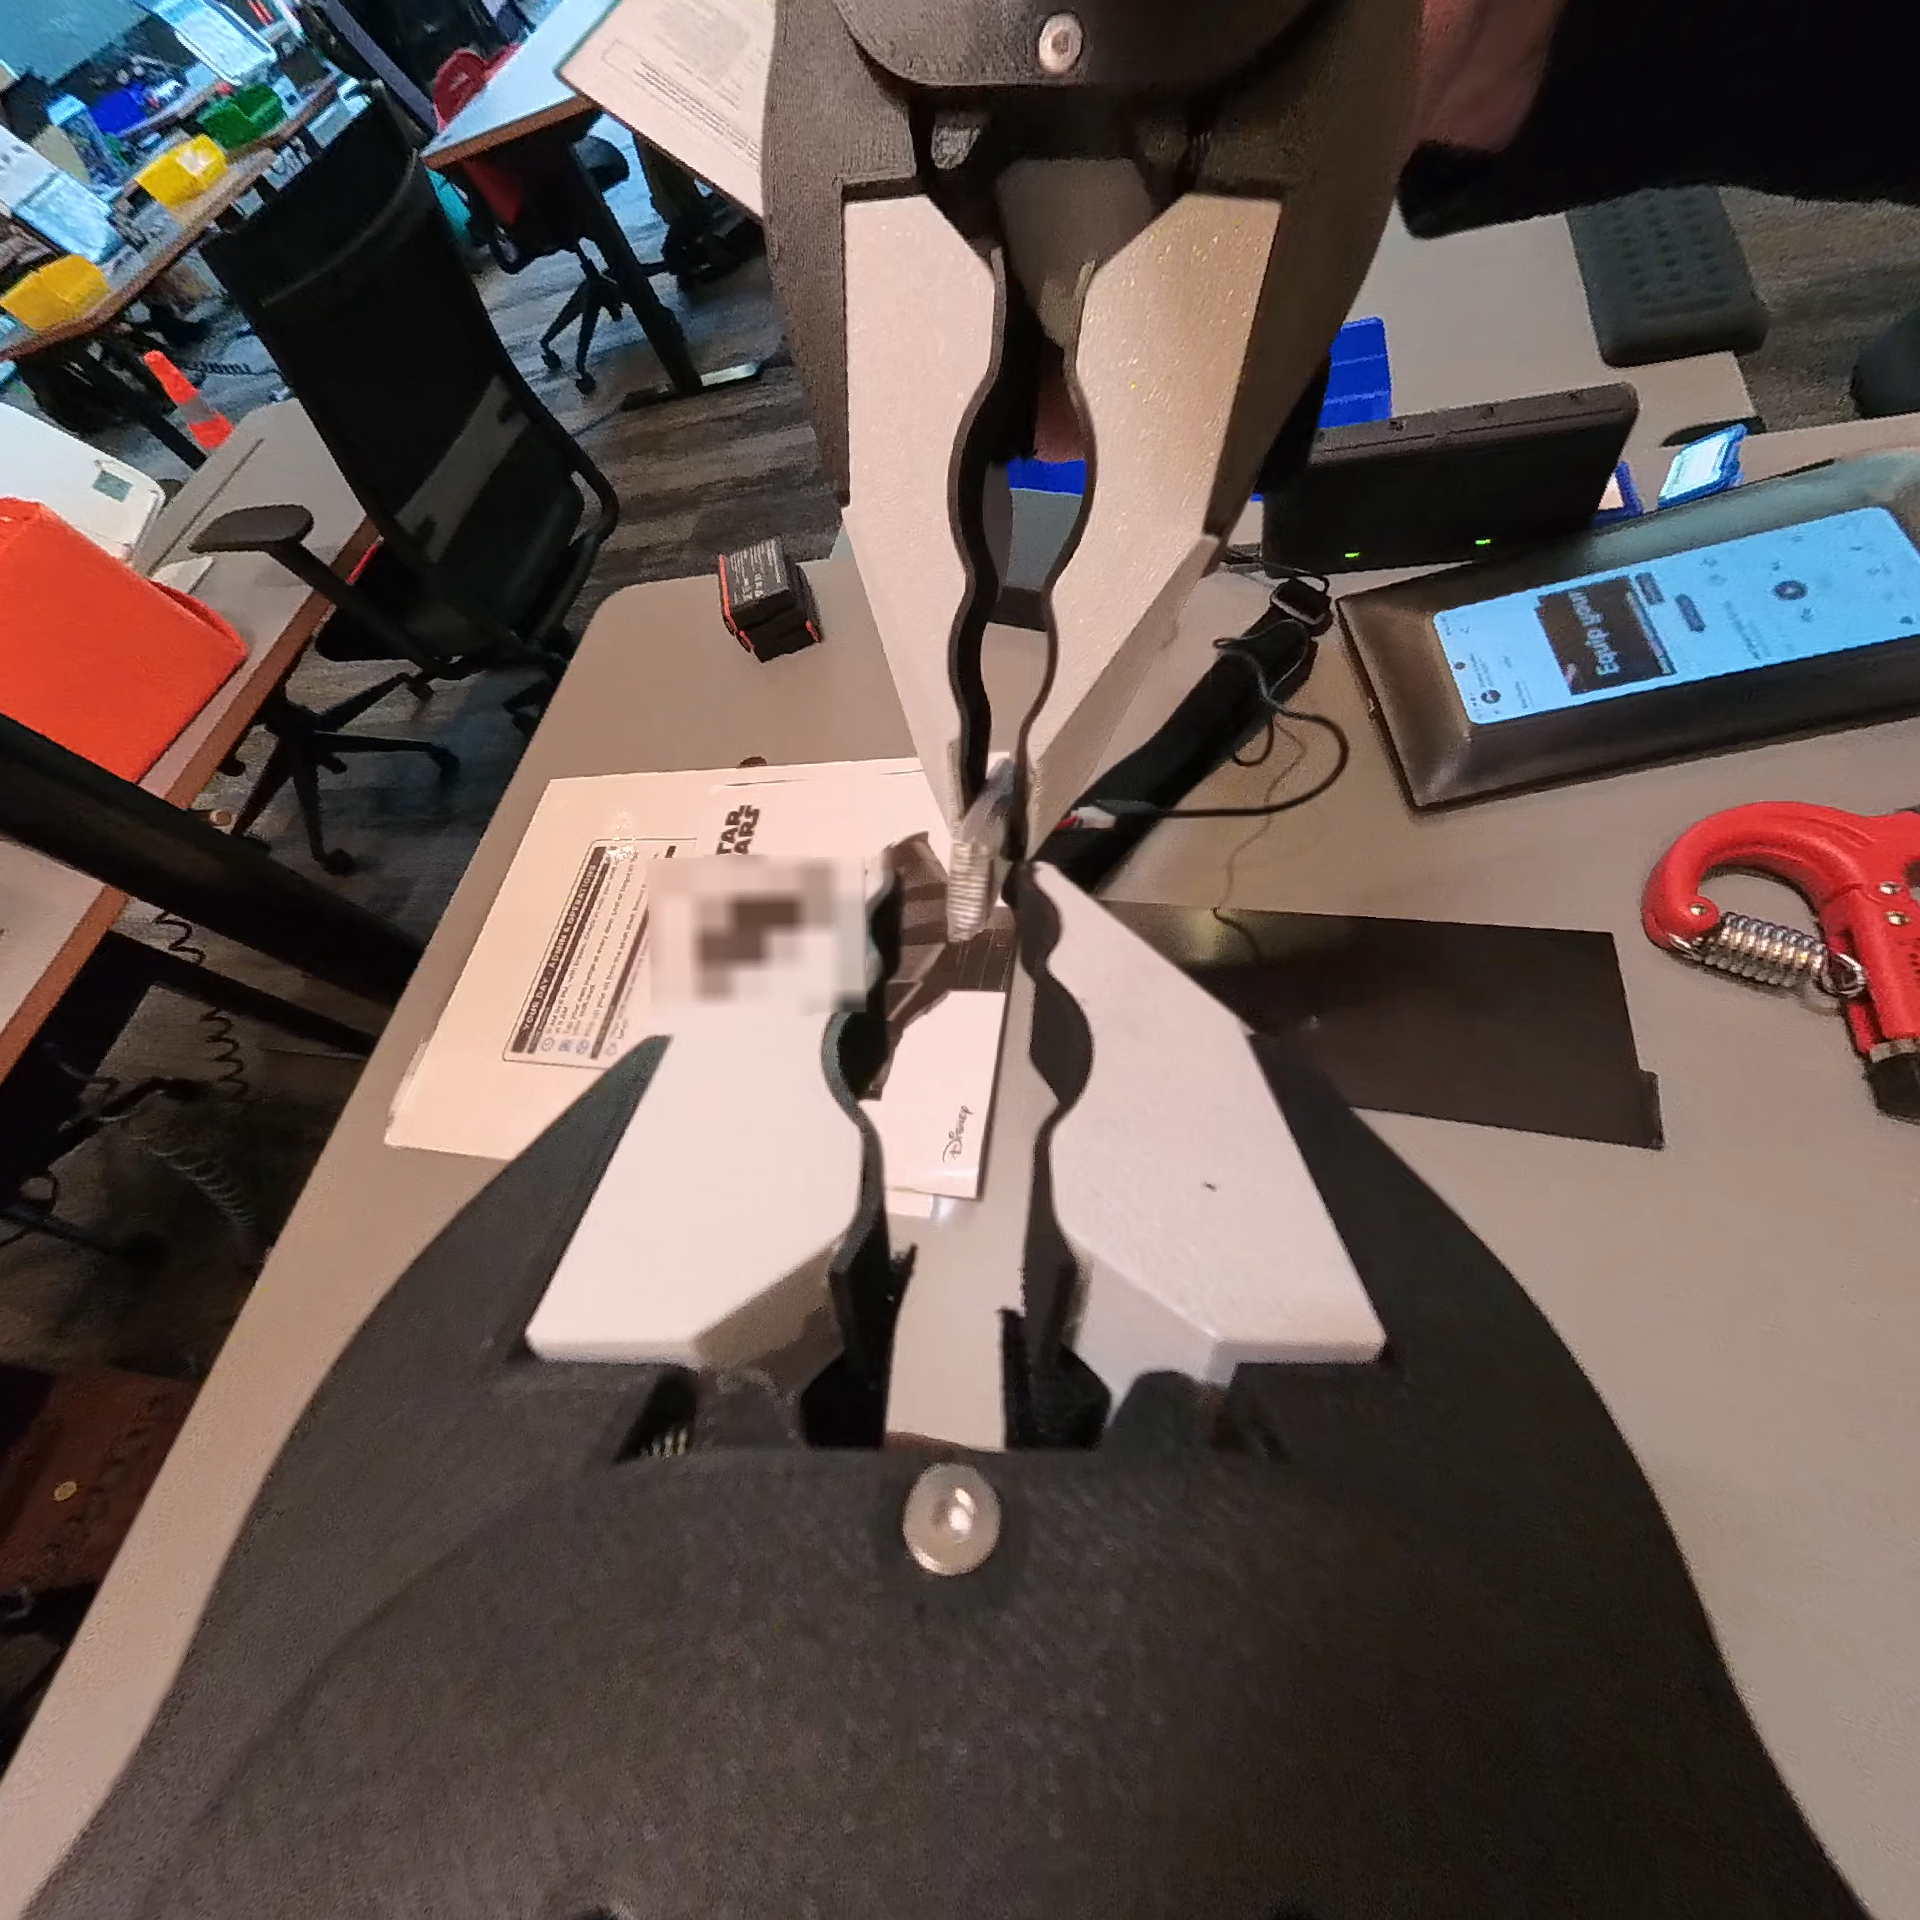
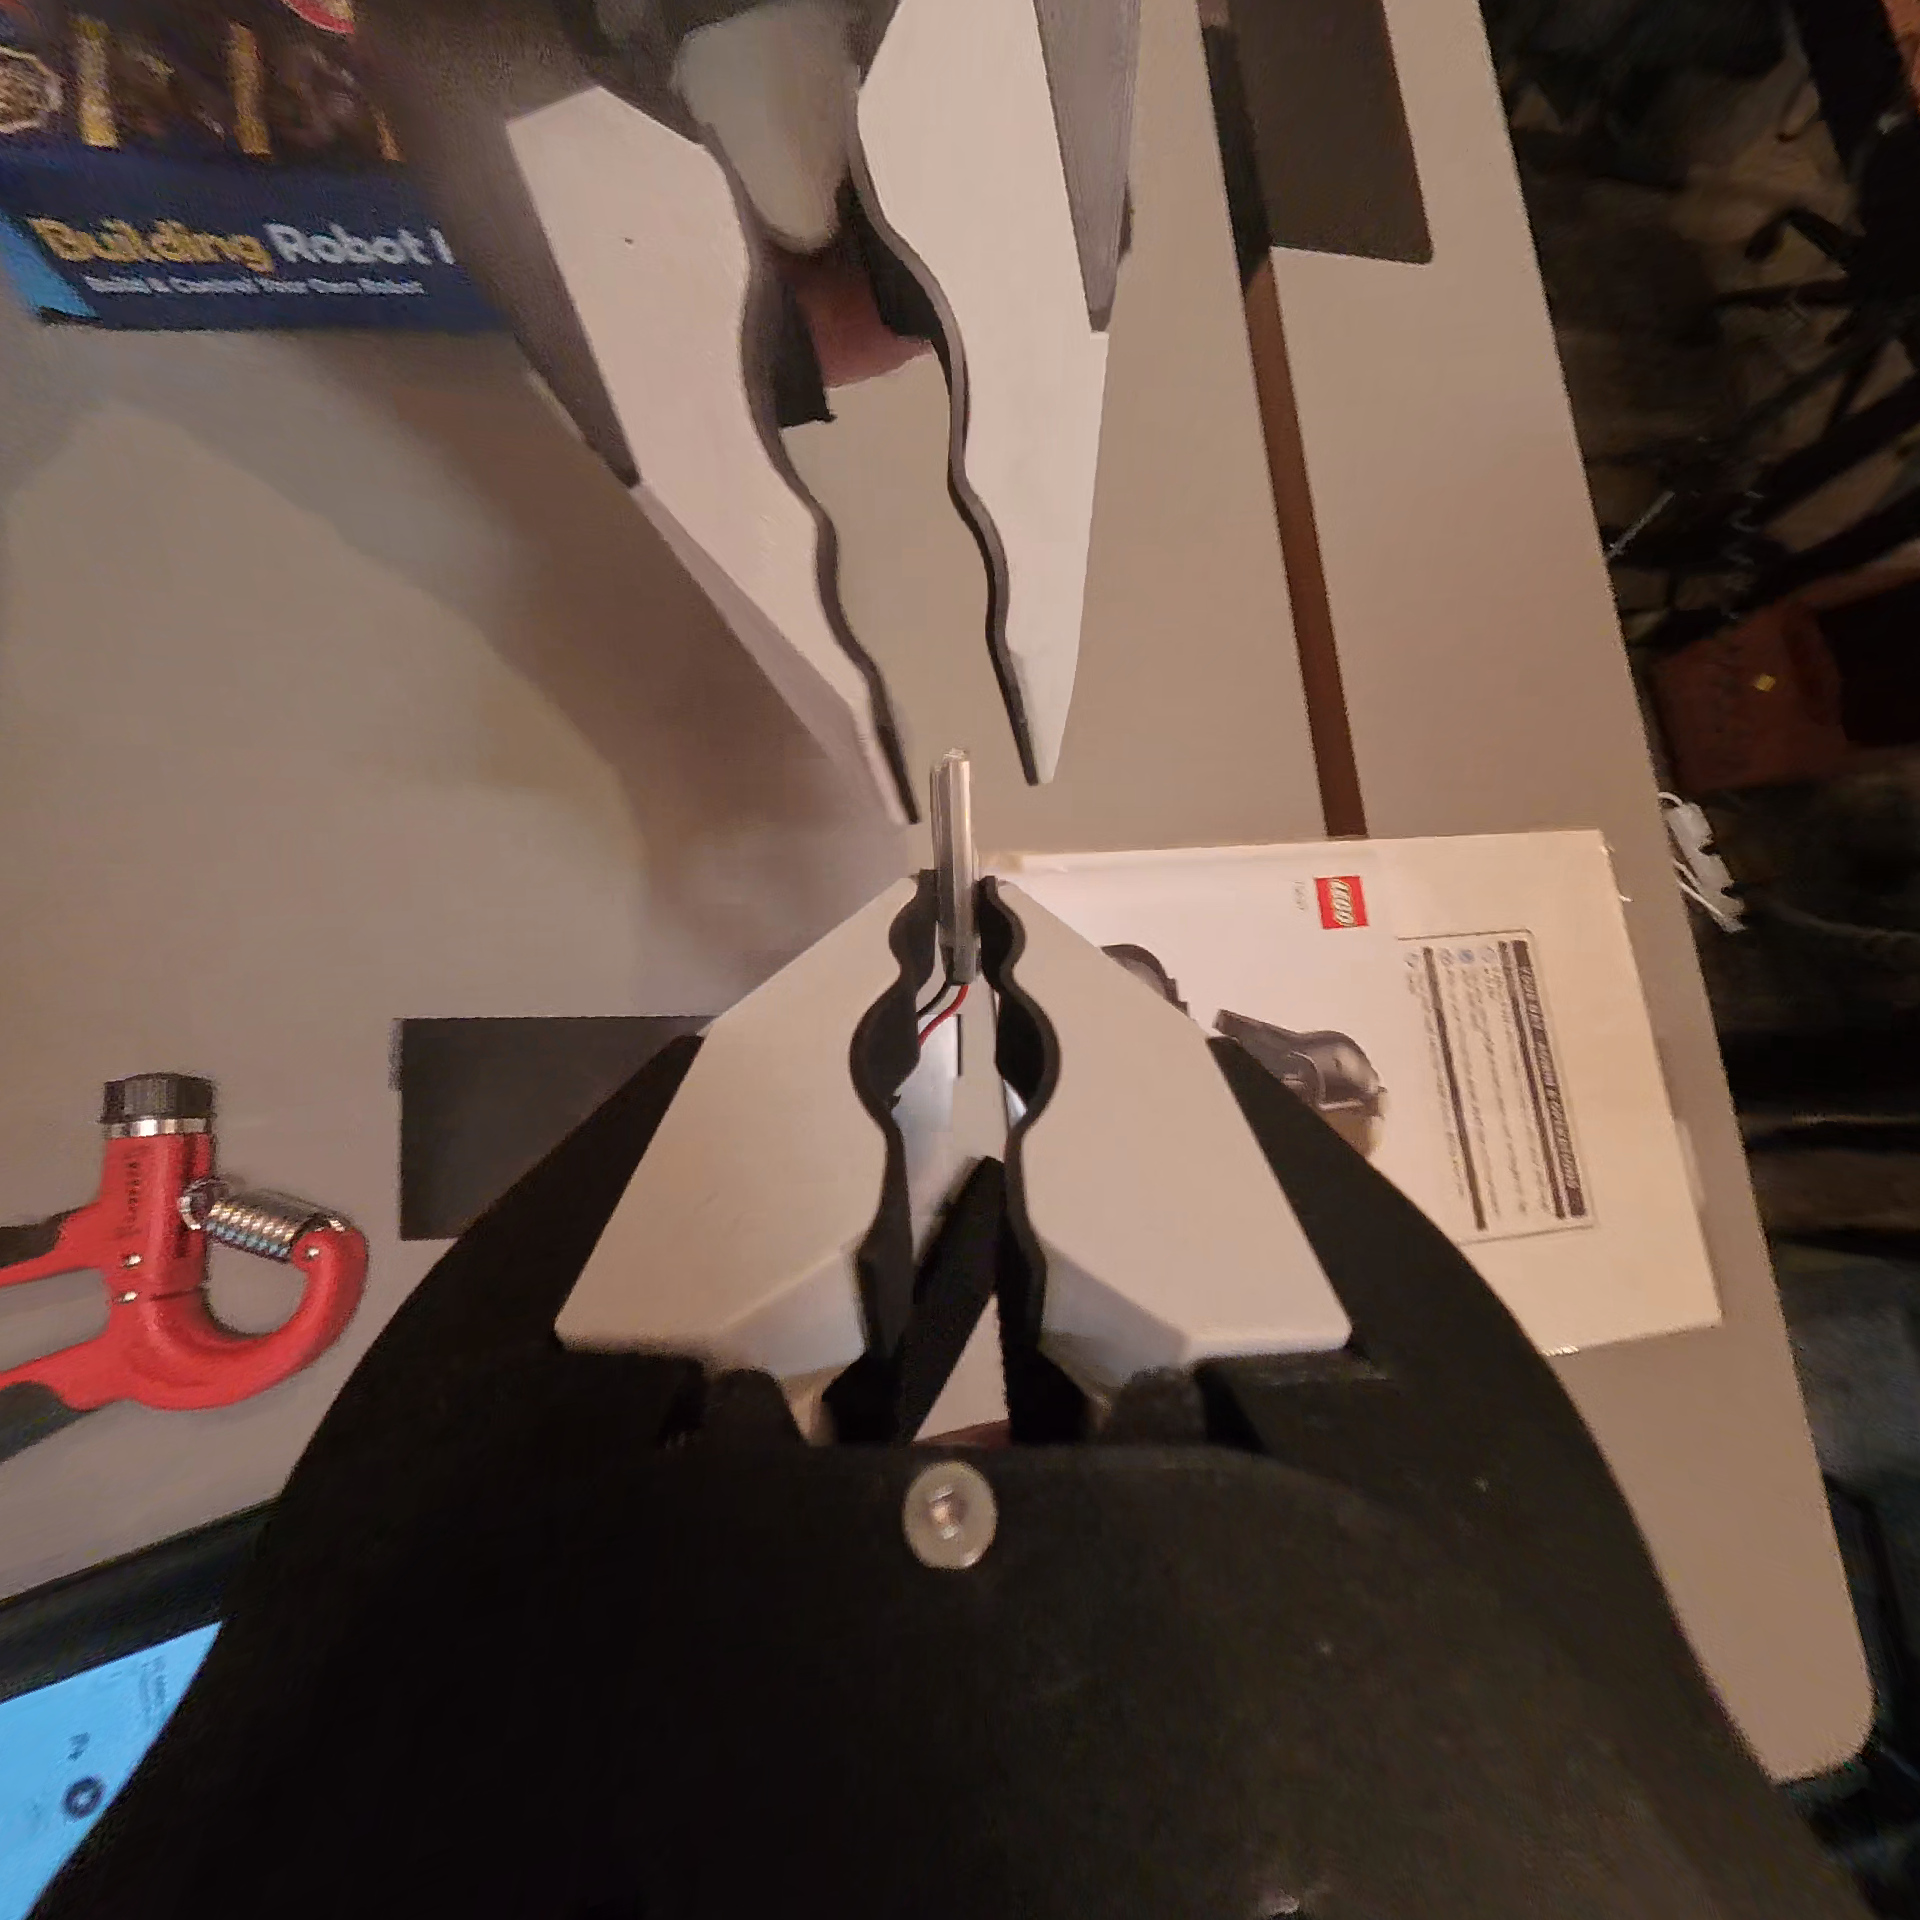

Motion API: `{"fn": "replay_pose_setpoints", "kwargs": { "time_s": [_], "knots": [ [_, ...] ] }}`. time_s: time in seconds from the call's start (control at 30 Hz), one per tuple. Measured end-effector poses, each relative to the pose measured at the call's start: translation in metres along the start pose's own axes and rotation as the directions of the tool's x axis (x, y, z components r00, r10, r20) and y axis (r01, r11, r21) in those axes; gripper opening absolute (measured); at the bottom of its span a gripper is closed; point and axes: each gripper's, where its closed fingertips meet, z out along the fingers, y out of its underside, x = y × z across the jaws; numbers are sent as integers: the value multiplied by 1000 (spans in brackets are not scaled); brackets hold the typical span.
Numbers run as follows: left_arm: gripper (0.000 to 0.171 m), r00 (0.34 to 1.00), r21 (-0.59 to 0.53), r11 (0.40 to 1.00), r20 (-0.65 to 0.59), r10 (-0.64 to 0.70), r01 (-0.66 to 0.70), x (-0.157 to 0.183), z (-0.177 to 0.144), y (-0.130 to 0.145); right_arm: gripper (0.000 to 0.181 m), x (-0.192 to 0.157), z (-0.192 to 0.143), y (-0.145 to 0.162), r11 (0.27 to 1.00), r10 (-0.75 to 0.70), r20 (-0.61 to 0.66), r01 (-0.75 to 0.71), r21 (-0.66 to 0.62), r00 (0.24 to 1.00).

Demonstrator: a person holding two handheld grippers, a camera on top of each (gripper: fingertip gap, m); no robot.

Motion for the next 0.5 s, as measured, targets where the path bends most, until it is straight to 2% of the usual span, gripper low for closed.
{"fn": "replay_pose_setpoints", "kwargs": {
  "time_s": [0.1,0.3,0.33,0.4,0.5],
  "knots": [
    [7,1000,21,1000,-30,4,-3,13,-7,2,5,-12,2,-5,1000,-19,32,19,2,999],
    [6,999,45,999,-20,-28,29,20,-21,1,7,-20,3,-16,999,0,62,-3,40,998],
    [5,998,57,997,-27,-54,55,20,-24,0,10,-18,1,-20,998,25,54,-28,62,998],
    [5,993,74,990,-21,-115,116,13,-31,-2,31,-12,-7,-26,990,84,-1,-83,118,996],
    [5,969,127,961,-52,-240,244,3,-43,-5,33,-13,-18,-27,966,180,-59,-165,201,982]
  ]
}}
